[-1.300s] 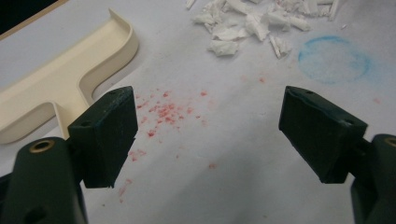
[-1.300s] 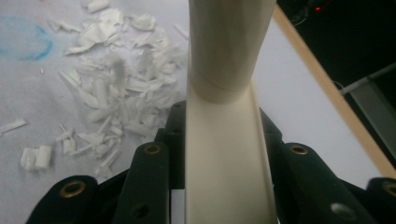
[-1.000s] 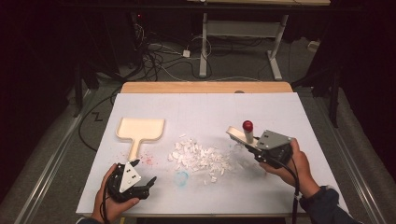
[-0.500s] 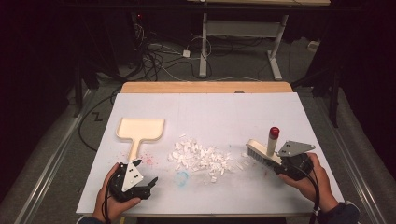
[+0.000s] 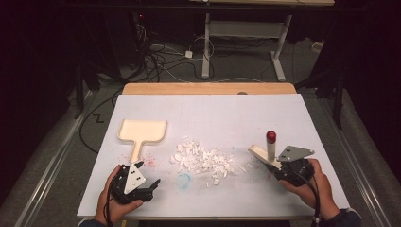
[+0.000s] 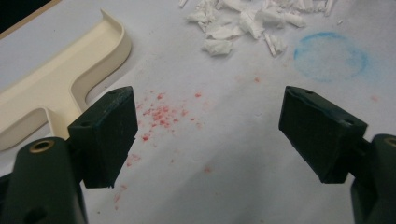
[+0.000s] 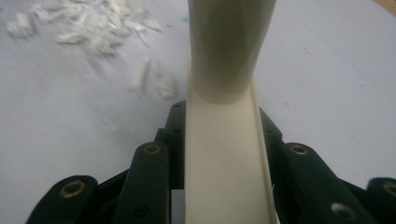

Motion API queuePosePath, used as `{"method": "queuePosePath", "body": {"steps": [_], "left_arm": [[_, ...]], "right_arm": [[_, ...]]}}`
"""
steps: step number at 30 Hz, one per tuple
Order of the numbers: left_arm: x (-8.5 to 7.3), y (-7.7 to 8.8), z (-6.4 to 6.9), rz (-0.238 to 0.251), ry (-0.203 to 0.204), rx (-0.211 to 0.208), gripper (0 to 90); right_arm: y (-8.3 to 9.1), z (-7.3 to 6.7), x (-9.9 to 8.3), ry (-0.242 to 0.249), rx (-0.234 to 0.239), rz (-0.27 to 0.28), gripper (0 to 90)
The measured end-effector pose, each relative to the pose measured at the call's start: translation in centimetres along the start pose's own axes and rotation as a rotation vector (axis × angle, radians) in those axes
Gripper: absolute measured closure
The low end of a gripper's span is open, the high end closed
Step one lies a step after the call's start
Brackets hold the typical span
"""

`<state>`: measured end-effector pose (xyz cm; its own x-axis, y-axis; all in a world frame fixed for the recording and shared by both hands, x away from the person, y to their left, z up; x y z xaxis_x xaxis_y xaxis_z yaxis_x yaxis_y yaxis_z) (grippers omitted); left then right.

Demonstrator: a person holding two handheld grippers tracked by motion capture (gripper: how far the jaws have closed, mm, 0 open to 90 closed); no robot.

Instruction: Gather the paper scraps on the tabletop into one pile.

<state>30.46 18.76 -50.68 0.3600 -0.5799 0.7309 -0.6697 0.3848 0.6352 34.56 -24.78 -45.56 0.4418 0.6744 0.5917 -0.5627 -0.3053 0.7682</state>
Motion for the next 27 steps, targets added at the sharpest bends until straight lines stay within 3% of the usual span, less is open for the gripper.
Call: {"method": "queuePosePath", "body": {"steps": [4, 11, 12, 17, 18, 22, 24, 27], "left_arm": [[0.1, 0.0, 0.1, 0.005, 0.0, -0.004, 18.8], [0.2, 0.0, 0.1, 0.011, -0.003, -0.008, 18.8], [0.2, 0.0, 0.1, 0.011, -0.004, -0.007, 18.8], [0.1, 0.1, 0.1, 0.013, -0.005, -0.007, 18.8], [0.1, 0.1, 0.1, 0.014, -0.003, -0.007, 18.8], [0.0, 0.1, 0.0, 0.011, -0.003, -0.005, 18.8], [0.0, 0.2, 0.0, 0.013, -0.002, -0.003, 18.8], [0.0, 0.2, 0.1, 0.013, 0.001, -0.001, 18.8]], "right_arm": [[-1.4, -3.0, 2.2, 0.006, 0.044, 0.027, 67.8], [-3.5, -5.1, 5.5, -0.022, 0.065, 0.086, 67.8], [-4.1, -5.5, 6.8, -0.035, 0.062, 0.104, 67.9], [-4.6, -6.0, 8.6, -0.052, 0.082, 0.155, 67.9], [-4.4, -6.1, 9.0, -0.031, 0.067, 0.164, 67.9], [-3.5, -5.6, 9.0, -0.036, 0.08, 0.195, 67.9], [-2.2, -5.0, 8.4, -0.024, 0.104, 0.226, 67.8], [-1.1, -4.5, 7.8, -0.035, 0.103, 0.238, 67.8]]}}
Point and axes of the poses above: each handheld gripper's, and its own axes: y roughly backward along the jaws, x roughly out of its top, z roughly to its right, the point moved 5 cm from there along -y, roughly forward along the jaws, and after that the axes turned 2 degrees about -z, right-handed, at the moved point
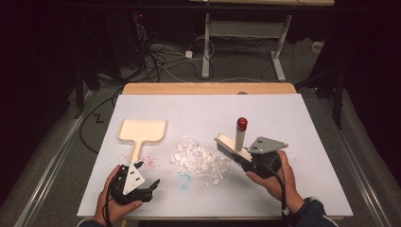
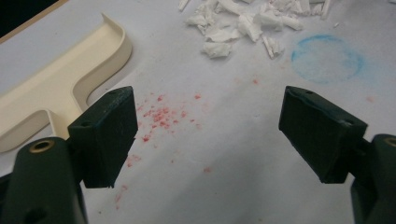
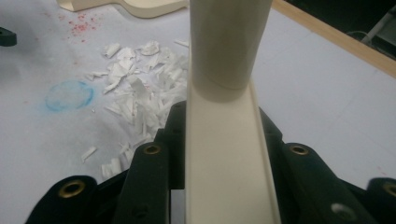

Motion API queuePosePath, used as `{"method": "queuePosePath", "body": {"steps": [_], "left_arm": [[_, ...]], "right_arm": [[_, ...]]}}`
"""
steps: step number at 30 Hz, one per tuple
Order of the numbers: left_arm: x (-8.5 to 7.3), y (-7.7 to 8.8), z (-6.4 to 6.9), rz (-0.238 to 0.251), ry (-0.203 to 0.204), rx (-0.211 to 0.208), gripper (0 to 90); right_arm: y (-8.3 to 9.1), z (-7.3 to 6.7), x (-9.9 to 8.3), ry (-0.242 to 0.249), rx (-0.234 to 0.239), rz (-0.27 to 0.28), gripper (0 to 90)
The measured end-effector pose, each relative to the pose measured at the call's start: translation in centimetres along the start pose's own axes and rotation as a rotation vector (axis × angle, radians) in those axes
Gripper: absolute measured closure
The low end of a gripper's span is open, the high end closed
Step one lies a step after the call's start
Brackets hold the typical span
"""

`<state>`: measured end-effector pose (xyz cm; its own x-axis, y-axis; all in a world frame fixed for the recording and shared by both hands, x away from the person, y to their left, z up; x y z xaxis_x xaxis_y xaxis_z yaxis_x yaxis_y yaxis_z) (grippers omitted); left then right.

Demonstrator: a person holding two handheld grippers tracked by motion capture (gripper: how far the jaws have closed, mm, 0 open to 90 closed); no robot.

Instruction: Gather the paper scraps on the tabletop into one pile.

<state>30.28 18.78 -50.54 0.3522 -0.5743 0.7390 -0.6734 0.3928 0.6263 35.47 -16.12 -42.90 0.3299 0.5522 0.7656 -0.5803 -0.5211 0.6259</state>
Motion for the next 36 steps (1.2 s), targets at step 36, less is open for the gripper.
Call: {"method": "queuePosePath", "body": {"steps": [36], "left_arm": [[0.0, 0.0, 0.0, 0.002, -0.001, 0.003, 18.8]], "right_arm": [[1.1, -2.2, 0.2, 0.082, 0.185, 0.025, 67.8]]}}
Point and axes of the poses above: each handheld gripper's, and its own axes: y roughly backward along the jaws, x roughly out of its top, z roughly to its right, the point moved 5 cm from there along -y, roughly forward along the jaws, and after that the axes turned 2 degrees about -z, right-handed, at the moved point
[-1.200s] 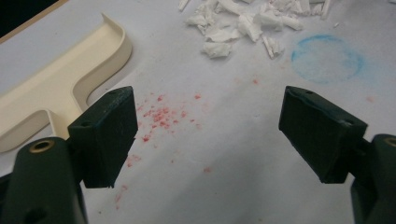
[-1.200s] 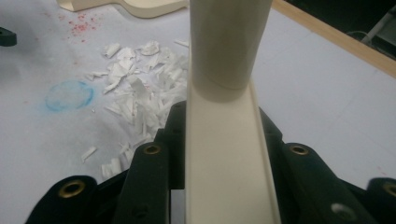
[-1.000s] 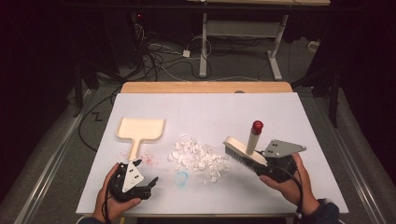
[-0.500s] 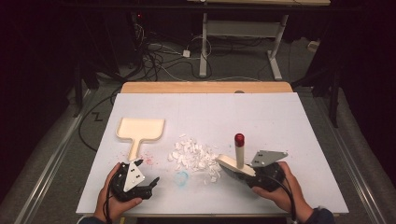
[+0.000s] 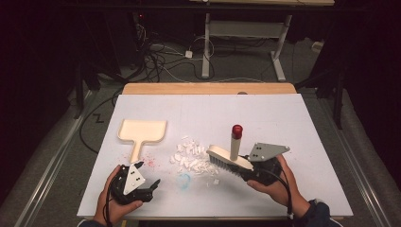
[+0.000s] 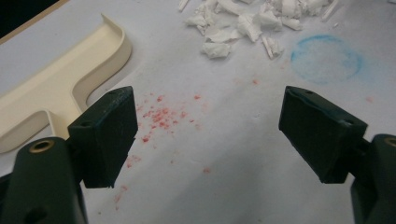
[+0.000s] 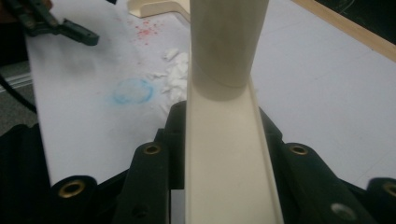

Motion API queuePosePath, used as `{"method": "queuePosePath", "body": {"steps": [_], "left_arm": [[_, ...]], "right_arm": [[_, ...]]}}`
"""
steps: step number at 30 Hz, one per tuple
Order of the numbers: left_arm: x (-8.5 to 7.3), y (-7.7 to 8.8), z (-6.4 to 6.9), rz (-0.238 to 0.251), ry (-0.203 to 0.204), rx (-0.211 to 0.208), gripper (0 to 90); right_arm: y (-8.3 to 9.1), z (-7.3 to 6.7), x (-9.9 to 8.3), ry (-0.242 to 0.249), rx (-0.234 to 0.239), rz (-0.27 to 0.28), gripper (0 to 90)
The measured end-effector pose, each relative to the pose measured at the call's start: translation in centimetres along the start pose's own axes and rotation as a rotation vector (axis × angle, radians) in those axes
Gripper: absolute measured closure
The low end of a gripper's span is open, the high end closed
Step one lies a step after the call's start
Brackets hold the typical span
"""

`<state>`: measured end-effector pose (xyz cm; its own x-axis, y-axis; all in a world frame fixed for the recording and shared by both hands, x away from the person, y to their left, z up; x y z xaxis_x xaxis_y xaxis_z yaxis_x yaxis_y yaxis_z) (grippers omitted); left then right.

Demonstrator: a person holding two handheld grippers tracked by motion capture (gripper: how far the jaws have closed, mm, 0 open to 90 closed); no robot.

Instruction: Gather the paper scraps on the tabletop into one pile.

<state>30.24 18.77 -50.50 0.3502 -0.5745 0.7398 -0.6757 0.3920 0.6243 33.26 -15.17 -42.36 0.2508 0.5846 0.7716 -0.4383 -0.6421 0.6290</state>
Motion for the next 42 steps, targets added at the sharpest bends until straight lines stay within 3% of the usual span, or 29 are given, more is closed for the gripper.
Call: {"method": "queuePosePath", "body": {"steps": [4, 6, 8, 11, 15, 21, 25, 30, 34, 37, 42], "left_arm": [[0.0, 0.1, 0.0, 0.0, 0.002, 0.003, 18.8], [0.0, 0.1, 0.0, 0.0, 0.002, 0.003, 18.8], [0.0, 0.1, -0.1, -0.001, 0.004, 0.003, 18.8], [0.0, 0.1, -0.1, -0.005, 0.002, 0.004, 18.8], [0.0, 0.0, -0.1, -0.001, 0.005, 0.004, 18.8], [0.0, 0.0, -0.1, 0.002, 0.005, -0.003, 18.8], [0.0, 0.0, -0.3, 0.007, 0.009, -0.005, 18.8], [-0.1, 0.3, -0.5, 0.019, 0.019, 0.002, 18.8], [-0.2, 0.8, -0.7, 0.028, 0.046, 0.016, 18.8], [-0.3, 1.3, -1.1, 0.044, 0.068, 0.037, 18.8], [-0.4, 2.1, -1.8, 0.077, 0.109, 0.081, 18.8]], "right_arm": [[1.2, -1.0, -1.2, 0.029, 0.031, -0.026, 67.8], [1.9, -2.0, -2.4, 0.046, 0.09, -0.057, 67.8], [2.0, -2.3, -2.8, 0.06, 0.111, -0.067, 67.8], [1.8, -3.2, -3.8, 0.077, 0.188, -0.106, 67.8], [0.4, -3.7, -3.9, 0.106, 0.225, -0.132, 67.9], [-2.7, -1.9, -2.6, 0.134, 0.197, -0.121, 67.9], [-4.9, -0.4, -1.4, 0.126, 0.171, -0.112, 67.9], [-6.2, 0.1, 0.0, 0.108, 0.158, -0.077, 67.9], [-6.2, -0.6, 1.2, 0.08, 0.143, -0.028, 67.9], [-6.2, -1.9, 2.3, 0.064, 0.13, 0.013, 67.9], [-7.6, -4.5, 4.3, -0.012, 0.114, 0.089, 67.9]]}}
Point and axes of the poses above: each handheld gripper's, and its own axes: y roughly backward along the jaws, x roughly out of its top, z roughly to its right, the point moved 5 cm from there along -y, roughly forward along the jaws, and after that the axes turned 2 degrees about -z, right-handed, at the moved point
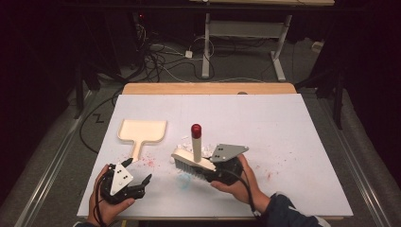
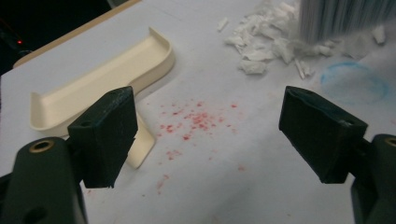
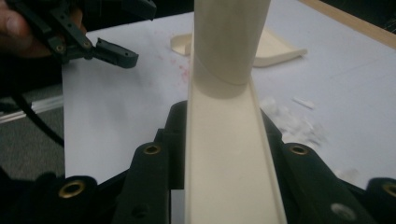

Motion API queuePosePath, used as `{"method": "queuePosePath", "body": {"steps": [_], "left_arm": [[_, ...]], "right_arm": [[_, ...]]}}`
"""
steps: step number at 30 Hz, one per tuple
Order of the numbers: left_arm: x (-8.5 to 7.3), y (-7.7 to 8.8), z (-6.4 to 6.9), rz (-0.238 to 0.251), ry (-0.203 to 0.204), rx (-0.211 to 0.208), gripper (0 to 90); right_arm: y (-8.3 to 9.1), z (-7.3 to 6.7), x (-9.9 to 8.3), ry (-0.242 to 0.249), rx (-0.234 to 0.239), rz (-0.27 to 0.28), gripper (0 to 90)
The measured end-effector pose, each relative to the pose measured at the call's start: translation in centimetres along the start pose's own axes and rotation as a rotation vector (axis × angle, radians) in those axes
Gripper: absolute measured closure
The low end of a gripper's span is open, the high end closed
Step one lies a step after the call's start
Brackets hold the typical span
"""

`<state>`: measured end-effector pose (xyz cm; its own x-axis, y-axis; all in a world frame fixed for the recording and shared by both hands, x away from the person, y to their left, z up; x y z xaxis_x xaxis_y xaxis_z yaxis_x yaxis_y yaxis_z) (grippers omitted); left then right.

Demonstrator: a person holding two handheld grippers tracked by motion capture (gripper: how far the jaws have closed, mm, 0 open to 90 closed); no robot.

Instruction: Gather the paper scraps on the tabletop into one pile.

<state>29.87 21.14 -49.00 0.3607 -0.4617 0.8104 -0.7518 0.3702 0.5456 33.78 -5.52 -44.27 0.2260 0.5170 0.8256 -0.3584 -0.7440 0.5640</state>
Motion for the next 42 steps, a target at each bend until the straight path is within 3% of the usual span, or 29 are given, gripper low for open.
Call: {"method": "queuePosePath", "body": {"steps": [3, 7, 13, 22, 25, 30, 36, 40, 42], "left_arm": [[-0.1, 0.5, -0.6, 0.026, 0.034, 0.026, 18.8], [-0.4, 0.6, -1.1, 0.034, 0.075, 0.016, 18.9], [-0.4, 0.2, -0.4, 0.008, 0.034, -0.004, 18.8], [-0.2, -0.2, 0.5, -0.01, 0.002, -0.02, 18.8], [-0.1, -0.5, 0.8, -0.017, -0.01, -0.028, 18.8], [0.0, -0.8, 1.1, -0.03, -0.027, -0.04, 18.8], [-0.1, -0.9, 1.2, -0.034, -0.032, -0.044, 18.8], [-0.2, -1.0, 1.2, -0.044, -0.038, -0.05, 18.8], [-0.2, -1.1, 1.2, -0.043, -0.04, -0.054, 18.7]], "right_arm": [[-2.4, -1.5, 0.5, -0.024, 0.011, -0.001, 67.9], [-6.4, -2.7, 0.5, -0.044, -0.023, -0.028, 67.9], [-7.6, -1.9, 0.7, -0.069, -0.093, -0.041, 67.9], [-5.1, 1.9, -0.8, -0.165, -0.202, -0.064, 67.8], [-4.1, 2.7, -1.1, -0.157, -0.233, -0.076, 67.9], [-2.1, 3.3, -0.7, -0.168, -0.202, -0.039, 67.9], [0.4, 3.7, 1.6, -0.148, -0.158, 0.016, 67.8], [1.6, 5.6, 3.1, -0.129, -0.143, 0.019, 67.7], [1.7, 7.0, 3.7, -0.084, -0.176, 0.026, 67.8]]}}
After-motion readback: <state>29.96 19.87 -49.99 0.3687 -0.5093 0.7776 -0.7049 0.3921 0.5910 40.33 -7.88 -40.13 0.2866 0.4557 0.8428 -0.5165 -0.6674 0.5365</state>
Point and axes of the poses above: each handheld gripper's, and its own axes: y roughly backward along the jaws, x roughly out of its top, z roughly to its right, the point moved 5 cm from there along -y, roughly forward along the jaws, and after that the axes turned 2 degrees about -z, right-handed, at the moved point
